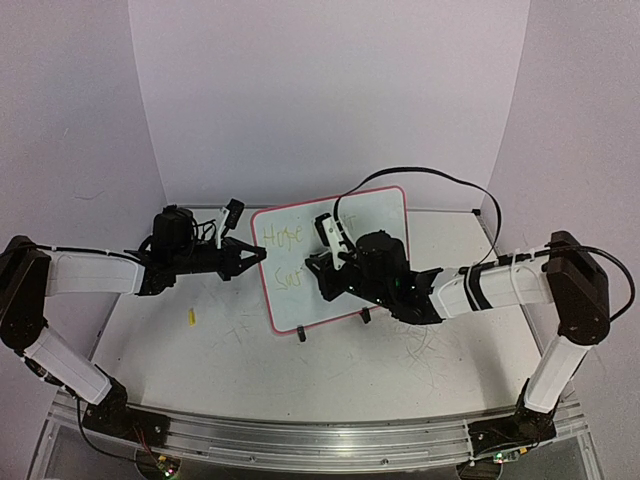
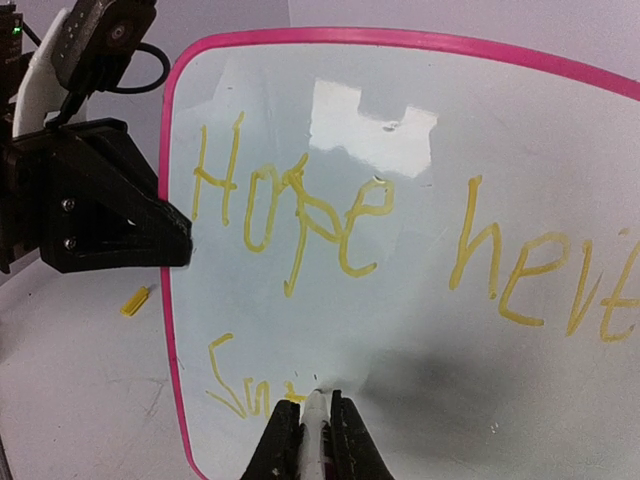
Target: Write a sentence on the whiteboard
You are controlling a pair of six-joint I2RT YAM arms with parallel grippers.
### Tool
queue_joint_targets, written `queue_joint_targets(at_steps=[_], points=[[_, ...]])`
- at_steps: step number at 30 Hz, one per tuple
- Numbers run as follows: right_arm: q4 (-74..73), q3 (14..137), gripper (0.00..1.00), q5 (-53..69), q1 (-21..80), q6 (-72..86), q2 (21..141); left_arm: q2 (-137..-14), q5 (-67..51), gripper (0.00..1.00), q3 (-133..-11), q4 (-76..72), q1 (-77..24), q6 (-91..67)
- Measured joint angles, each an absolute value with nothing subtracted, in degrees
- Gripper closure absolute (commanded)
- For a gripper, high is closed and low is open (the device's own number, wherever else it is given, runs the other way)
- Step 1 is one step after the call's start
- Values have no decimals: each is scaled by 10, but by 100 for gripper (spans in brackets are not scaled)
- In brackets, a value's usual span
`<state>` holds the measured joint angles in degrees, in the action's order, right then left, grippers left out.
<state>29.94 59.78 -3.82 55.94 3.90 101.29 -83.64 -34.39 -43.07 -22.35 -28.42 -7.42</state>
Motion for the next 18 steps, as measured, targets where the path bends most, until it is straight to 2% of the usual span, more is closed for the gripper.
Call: queue_joint_targets(at_steps=[18], points=[[290,601,100,-61,561,43,1014,-836,-342,100,-431,-223,-284,-74]])
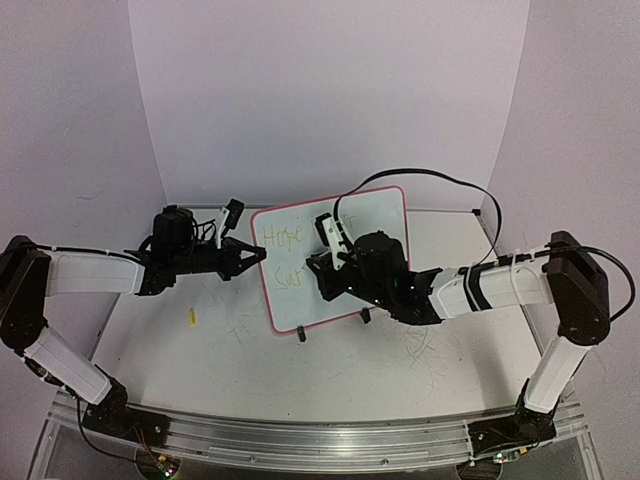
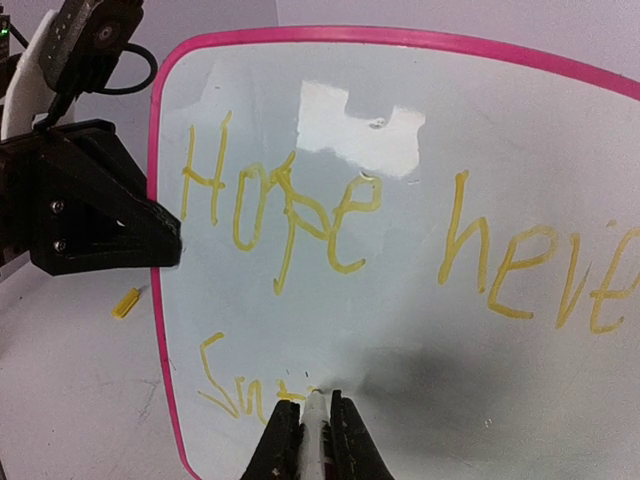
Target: Write a sentence on the whiteboard
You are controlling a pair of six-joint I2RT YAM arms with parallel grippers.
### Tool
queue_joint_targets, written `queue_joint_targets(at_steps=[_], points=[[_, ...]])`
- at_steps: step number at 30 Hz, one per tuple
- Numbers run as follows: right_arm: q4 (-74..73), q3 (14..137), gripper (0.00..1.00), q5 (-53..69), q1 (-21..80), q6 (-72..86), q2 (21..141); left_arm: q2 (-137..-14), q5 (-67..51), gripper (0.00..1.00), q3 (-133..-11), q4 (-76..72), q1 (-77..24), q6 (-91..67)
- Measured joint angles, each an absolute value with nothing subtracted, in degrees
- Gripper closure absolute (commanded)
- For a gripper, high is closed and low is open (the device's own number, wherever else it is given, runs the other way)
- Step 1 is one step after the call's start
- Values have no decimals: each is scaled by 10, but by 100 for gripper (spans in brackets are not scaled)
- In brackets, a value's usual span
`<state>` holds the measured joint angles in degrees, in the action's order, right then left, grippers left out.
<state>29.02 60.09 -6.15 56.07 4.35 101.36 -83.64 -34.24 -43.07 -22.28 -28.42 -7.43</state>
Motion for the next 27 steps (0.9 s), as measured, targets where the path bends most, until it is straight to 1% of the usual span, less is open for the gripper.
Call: queue_joint_targets(at_steps=[27], points=[[277,572,100,-71,569,69,1016,-836,-342,100,-431,-222,-284,-74]])
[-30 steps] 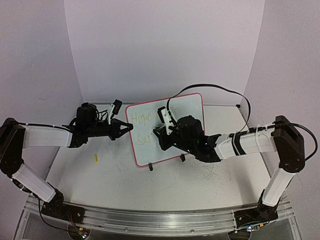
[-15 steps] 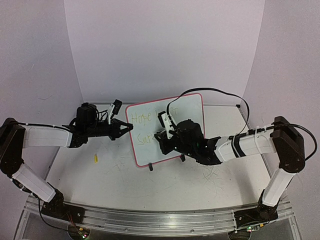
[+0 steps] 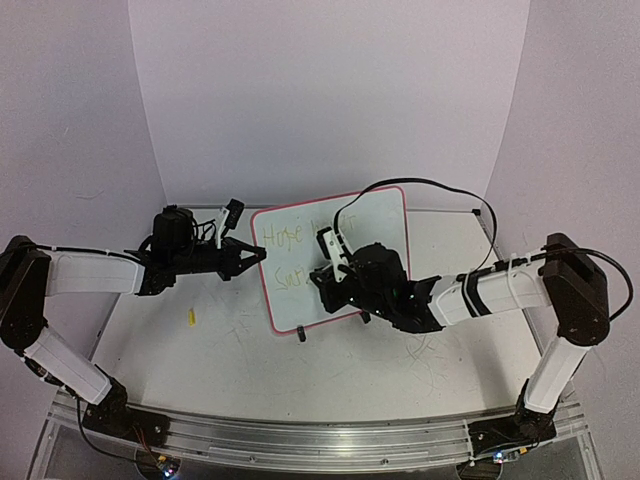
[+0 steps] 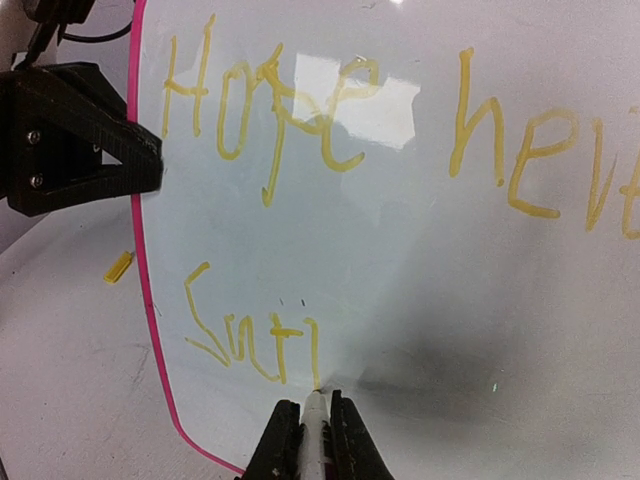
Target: Write a sentence on the whiteboard
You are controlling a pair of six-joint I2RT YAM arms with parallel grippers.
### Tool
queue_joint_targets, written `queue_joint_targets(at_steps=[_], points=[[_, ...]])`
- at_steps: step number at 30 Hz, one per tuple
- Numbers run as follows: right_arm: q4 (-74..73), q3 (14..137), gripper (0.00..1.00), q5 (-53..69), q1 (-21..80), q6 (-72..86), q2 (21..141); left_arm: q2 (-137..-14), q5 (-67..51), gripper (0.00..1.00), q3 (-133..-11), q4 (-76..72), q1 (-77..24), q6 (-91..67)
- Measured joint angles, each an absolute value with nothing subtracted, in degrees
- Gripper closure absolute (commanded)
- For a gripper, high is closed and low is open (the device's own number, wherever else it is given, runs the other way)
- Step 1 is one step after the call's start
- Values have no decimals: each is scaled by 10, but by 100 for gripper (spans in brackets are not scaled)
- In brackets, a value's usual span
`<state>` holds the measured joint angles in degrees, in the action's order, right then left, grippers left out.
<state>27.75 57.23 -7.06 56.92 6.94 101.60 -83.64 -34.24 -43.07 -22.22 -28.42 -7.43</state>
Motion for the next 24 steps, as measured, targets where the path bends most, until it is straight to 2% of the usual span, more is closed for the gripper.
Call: queue_joint_targets(at_steps=[24], points=[[274,598,100,-80,569,65,1023,-836,-337,100,-431,-220,-284,-75]])
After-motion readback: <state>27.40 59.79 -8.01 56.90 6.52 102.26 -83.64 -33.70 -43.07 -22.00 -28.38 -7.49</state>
